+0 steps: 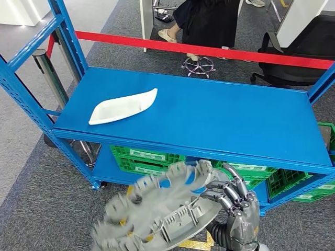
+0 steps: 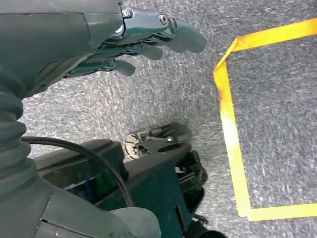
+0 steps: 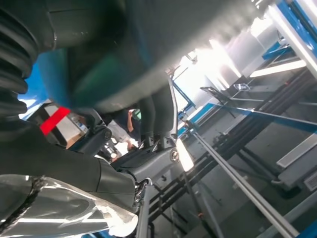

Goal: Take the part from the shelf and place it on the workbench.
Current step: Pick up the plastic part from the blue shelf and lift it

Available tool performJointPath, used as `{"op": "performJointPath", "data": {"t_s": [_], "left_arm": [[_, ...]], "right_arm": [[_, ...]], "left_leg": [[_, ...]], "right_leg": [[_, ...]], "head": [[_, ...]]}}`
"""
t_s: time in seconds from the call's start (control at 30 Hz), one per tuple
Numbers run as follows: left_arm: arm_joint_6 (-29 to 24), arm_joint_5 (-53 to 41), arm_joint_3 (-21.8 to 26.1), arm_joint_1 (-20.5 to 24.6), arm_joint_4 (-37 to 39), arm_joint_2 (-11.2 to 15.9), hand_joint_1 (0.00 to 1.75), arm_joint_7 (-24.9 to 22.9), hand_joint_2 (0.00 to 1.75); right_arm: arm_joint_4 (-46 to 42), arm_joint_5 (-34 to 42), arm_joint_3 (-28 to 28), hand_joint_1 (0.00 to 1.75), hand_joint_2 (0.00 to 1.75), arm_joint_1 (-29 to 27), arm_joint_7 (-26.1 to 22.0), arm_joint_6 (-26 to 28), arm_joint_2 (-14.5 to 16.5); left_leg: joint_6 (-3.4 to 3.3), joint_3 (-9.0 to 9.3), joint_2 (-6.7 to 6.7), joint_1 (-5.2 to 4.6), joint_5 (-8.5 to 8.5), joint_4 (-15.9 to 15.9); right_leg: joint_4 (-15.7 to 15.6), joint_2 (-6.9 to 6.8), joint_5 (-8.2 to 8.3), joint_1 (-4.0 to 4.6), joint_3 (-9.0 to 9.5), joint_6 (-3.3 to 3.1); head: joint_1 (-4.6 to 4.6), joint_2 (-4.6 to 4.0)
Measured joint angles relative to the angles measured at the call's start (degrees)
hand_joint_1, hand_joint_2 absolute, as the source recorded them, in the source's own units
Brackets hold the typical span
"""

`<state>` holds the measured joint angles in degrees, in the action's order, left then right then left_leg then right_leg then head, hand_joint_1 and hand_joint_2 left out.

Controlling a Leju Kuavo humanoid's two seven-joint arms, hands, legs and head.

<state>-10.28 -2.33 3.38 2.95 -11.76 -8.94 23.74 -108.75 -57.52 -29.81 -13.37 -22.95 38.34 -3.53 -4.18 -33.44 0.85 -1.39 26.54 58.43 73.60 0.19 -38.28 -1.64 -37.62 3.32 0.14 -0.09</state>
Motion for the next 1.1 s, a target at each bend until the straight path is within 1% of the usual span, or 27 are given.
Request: {"op": "performJointPath", "data": {"t_s": [0.03, 0.07, 0.13, 0.17, 0.23, 0.3, 0.33, 0.37, 0.4, 0.47, 0.5, 0.53, 0.57, 0.6, 0.63, 0.67, 0.7, 0.73, 0.8, 0.83, 0.87, 0.9, 0.97, 1.0, 1.03, 1.07, 1.1], "left_arm": [[0.0, -0.1, 0.0, -0.1, 0.0, 0.0, 0.0, 0.0, 1.75], [0.0, -0.2, 0.0, -0.1, 0.0, 0.0, 0.0, 0.0, 1.75], [0.0, -0.4, 0.0, -0.2, 0.0, -0.1, 0.0, 0.1, 1.75], [0.0, -0.6, 0.1, -0.3, 0.1, -0.1, 0.0, 0.1, 1.75], [-0.1, -0.9, 0.2, -0.2, 0.1, -0.3, 0.0, 0.1, 1.75], [-0.3, -1.2, 0.4, -0.2, 0.1, -0.4, 0.0, 0.1, 1.75], [-0.4, -1.3, 0.4, -0.3, 0.1, -0.5, 0.0, 0.0, 1.75], [-0.4, -1.4, 0.4, -0.3, 0.1, -0.5, 0.0, -0.1, 1.75], [-0.5, -1.4, 0.5, -0.3, 0.2, -0.5, 0.0, -0.1, 1.75], [-0.6, -1.4, 0.5, -0.3, 0.2, -0.4, 0.0, -0.2, 1.75], [-0.6, -1.4, 0.5, -0.3, 0.2, -0.4, 0.0, -0.2, 1.75], [-0.6, -1.4, 0.6, -0.3, 0.2, -0.4, 0.0, -0.3, 1.75], [-0.6, -1.4, 0.6, -0.3, 0.2, -0.4, 0.0, -0.3, 1.75], [-0.6, -1.5, 0.6, -0.3, 0.2, -0.4, 0.0, -0.3, 1.75], [-0.5, -1.5, 0.6, -0.2, 0.2, -0.4, 0.0, -0.3, 1.75], [-0.5, -1.5, 0.6, -0.1, 0.2, -0.4, 0.0, -0.4, 1.75], [-0.5, -1.5, 0.7, 0.0, 0.2, -0.4, 0.0, -0.4, 1.75], [-0.4, -1.6, 0.7, 0.0, 0.2, -0.4, 0.0, -0.4, 1.75], [-0.4, -1.8, 0.8, 0.0, 0.2, -0.4, 0.0, -0.4, 1.75], [-0.4, -1.9, 0.8, -0.1, 0.3, -0.4, 0.0, -0.4, 1.75], [-0.4, -2.0, 0.8, -0.1, 0.3, -0.4, 0.0, -0.4, 1.75], [-0.4, -2.0, 0.9, -0.1, 0.3, -0.4, 0.0, -0.4, 1.75], [-0.4, -2.1, 0.9, 0.0, 0.3, -0.4, 0.0, -0.5, 1.75], [-0.4, -2.1, 1.0, 0.0, 0.3, -0.3, 0.0, -0.5, 1.75], [-0.4, -2.0, 1.1, 0.0, 0.3, -0.3, 0.0, -0.5, 1.75], [-0.4, -2.0, 1.2, -0.1, 0.3, -0.3, 0.0, -0.5, 1.75], [-0.4, -2.0, 1.3, -0.1, 0.3, -0.3, 0.0, -0.5, 1.75]], "right_arm": [[-0.1, 0.9, 0.6, 1.75, 1.75, -0.5, -1.1, 0.0, 0.5], [-0.3, 1.7, 1.2, 1.75, 1.75, -1.0, -2.2, 0.0, 1.1], [-0.8, 3.1, 2.7, 1.75, 1.75, -1.8, -4.2, 0.0, 2.1], [-1.1, 3.6, 3.3, 1.75, 1.75, -2.3, -5.0, 0.0, 2.6], [-1.8, 4.4, 4.6, 1.75, 1.75, -3.3, -6.6, 0.0, 3.7], [-2.2, 4.7, 5.7, 1.75, 1.75, -4.2, -7.6, 0.0, 4.9], [-2.2, 4.7, 6.1, 1.75, 1.75, -4.5, -8.0, 0.0, 5.4], [-2.3, 4.7, 6.4, 1.75, 1.75, -4.7, -8.2, 0.0, 5.7], [-2.3, 4.9, 6.6, 1.75, 1.75, -4.9, -8.5, 0.0, 6.1], [-2.3, 5.5, 6.9, 1.75, 1.75, -5.4, -8.8, 0.0, 6.5], [-2.3, 5.8, 7.0, 1.75, 1.75, -5.5, -8.8, 0.0, 6.7], [-2.3, 6.0, 7.0, 1.75, 1.75, -5.6, -8.9, 0.0, 6.8], [-2.3, 6.2, 7.0, 1.75, 1.75, -5.6, -8.9, 0.0, 6.8], [-2.4, 6.2, 7.1, 1.75, 1.75, -5.6, -8.9, 0.0, 6.9], [-2.4, 6.3, 7.1, 1.75, 1.75, -5.7, -9.0, 0.0, 6.9], [-2.5, 6.4, 7.1, 1.75, 1.75, -5.8, -9.0, 0.0, 7.0], [-2.6, 6.5, 7.1, 1.75, 1.75, -5.8, -9.0, 0.0, 7.0], [-2.6, 6.8, 7.1, 1.75, 1.75, -5.9, -9.0, 0.0, 7.1], [-2.7, 7.3, 7.0, 1.75, 1.75, -5.9, -8.8, 0.0, 7.1], [-2.7, 7.6, 7.0, 1.75, 1.75, -5.9, -8.7, 0.0, 7.1], [-2.7, 8.0, 7.0, 1.75, 1.75, -6.0, -8.6, 0.0, 7.1], [-2.7, 8.4, 6.9, 1.75, 1.75, -6.0, -8.4, 0.0, 7.1], [-2.6, 9.6, 6.4, 1.75, 1.75, -5.8, -7.6, 0.0, 7.1], [-2.6, 10.3, 6.1, 1.75, 1.75, -5.8, -7.0, 0.0, 7.1], [-2.5, 10.9, 5.8, 1.75, 1.75, -5.7, -6.5, 0.0, 7.0], [-2.3, 11.4, 5.5, 1.75, 1.75, -5.7, -5.9, 0.0, 6.9], [-2.1, 12.0, 5.3, 1.75, 1.75, -5.6, -5.5, 0.0, 6.7]], "left_leg": [[-0.05, -0.13, 0.04, -0.2, -0.12, 0.0], [-0.06, -0.19, 0.1, -0.42, -0.24, 0.0], [0.11, -0.29, 0.17, -0.79, -0.45, 0.1], [0.32, -0.42, 0.13, -0.88, -0.61, 0.1], [0.95, -0.78, 0.02, -0.84, -1.12, 0.2], [1.67, -1.1, 0.05, -0.77, -1.34, 0.4], [2.14, -1.46, 0.06, -0.73, -0.44, 1.1], [2.67, -2.08, 0.06, -0.59, 1.29, 2.8], [3.25, -3.02, 0.03, -0.22, 3.77, 5.6], [4.33, -4.96, -0.06, 0.77, 8.29, 12.7], [4.78, -5.18, -0.09, 1.27, 9.21, 15.1], [5.23, -4.46, -0.12, 1.71, 8.96, 15.4], [5.68, -2.65, -0.15, 2.12, 7.73, 13.6], [6.15, 0.01, -0.2, 2.51, 6.12, 9.9], [6.6, 2.78, -0.23, 2.71, 5.29, 5.7], [6.53, 4.83, -0.17, 2.75, 4.74, 2.4], [6.24, 5.9, -0.1, 2.69, 4.74, 0.2], [5.68, 5.99, 0.0, 2.47, 4.96, -0.5], [4.2, 4.99, -0.01, 2.25, 4.22, -0.4], [3.55, 4.43, -0.1, 2.17, 3.72, -0.4], [2.93, 3.76, -0.21, 2.11, 3.12, -0.5], [2.41, 2.98, -0.3, 2.02, 2.46, -0.5], [1.81, 1.3, -0.38, 1.55, 1.17, -0.4], [1.6, 0.39, -0.42, 1.25, 0.5, -0.4], [1.45, -0.47, -0.45, 0.95, -0.12, -0.4], [1.35, -1.29, -0.46, 0.66, -0.72, -0.3], [1.29, -2.0, -0.43, 0.42, -1.28, -0.3]], "right_leg": [[-0.2, 0.0, 0.79, 0.26, 0.38, -0.35], [-2.6, 0.0, 2.44, 0.54, 1.83, -0.82], [-10.5, 0.04, 5.69, 1.16, 6.5, -2.12], [-13.5, 0.03, 6.6, 1.4, 8.24, -2.5], [-15.9, 0.02, 7.01, 1.7, 9.48, -2.77], [-16.6, -0.15, 7.77, 1.57, 9.04, -2.94], [-16.8, -0.32, 8.2, 1.35, 8.76, -3.21], [-17.1, -0.53, 8.71, 1.1, 8.43, -3.44], [-17.1, -0.77, 9.15, 0.93, 8.02, -3.58], [-16.9, -1.1, 9.97, 0.77, 6.91, -3.58], [-16.8, -1.26, 10.34, 0.66, 6.27, -3.44], [-16.6, -1.39, 10.68, 0.48, 5.61, -3.22], [-16.3, -1.46, 10.99, 0.23, 4.93, -2.92], [-15.9, -1.48, 11.26, -0.03, 4.3, -2.6], [-15.6, -1.46, 11.51, -0.21, 3.74, -2.23], [-15.3, -1.43, 11.81, -0.3, 3.3, -1.8], [-15.1, -1.41, 12.16, -0.29, 3.01, -1.34], [-15.1, -1.38, 12.58, -0.27, 2.81, -0.89], [-15.3, -1.32, 13.26, -0.44, 2.51, 0.0], [-15.0, -1.24, 12.67, -0.57, 2.09, 0.25], [-13.8, -1.13, 11.02, -0.61, 1.37, 0.35], [-11.3, -0.98, 8.29, -0.54, 0.41, 0.25], [-4.3, -0.68, 2.56, -0.1, -1.43, -0.18], [-1.3, -0.55, 1.14, 0.16, -1.65, -0.43], [0.2, -0.48, 1.18, 0.42, -1.13, -0.75], [0.0, -0.44, 2.33, 0.71, 0.26, -1.14], [-2.0, -0.4, 4.03, 1.04, 2.53, -1.66]], "head": [[0.0, 0.0], [0.01, 0.0], [-0.04, 0.0], [-0.09, 0.0], [-0.2, 0.0], [-0.19, 0.0], [-0.31, 0.0], [-0.45, 0.0], [-0.6, 0.0], [-0.82, 0.0], [-0.83, 0.0], [-0.83, 0.0], [-0.83, 0.0], [-0.84, 0.0], [-0.91, 0.0], [-0.99, 0.0], [-1.05, 0.0], [-1.12, 0.0], [-1.06, 0.0], [-1.02, 0.0], [-0.95, 0.0], [-0.89, 0.0], [-0.82, 0.0], [-0.82, 0.0], [-0.83, 0.0], [-0.84, 0.0], [-0.83, 0.0]]}}
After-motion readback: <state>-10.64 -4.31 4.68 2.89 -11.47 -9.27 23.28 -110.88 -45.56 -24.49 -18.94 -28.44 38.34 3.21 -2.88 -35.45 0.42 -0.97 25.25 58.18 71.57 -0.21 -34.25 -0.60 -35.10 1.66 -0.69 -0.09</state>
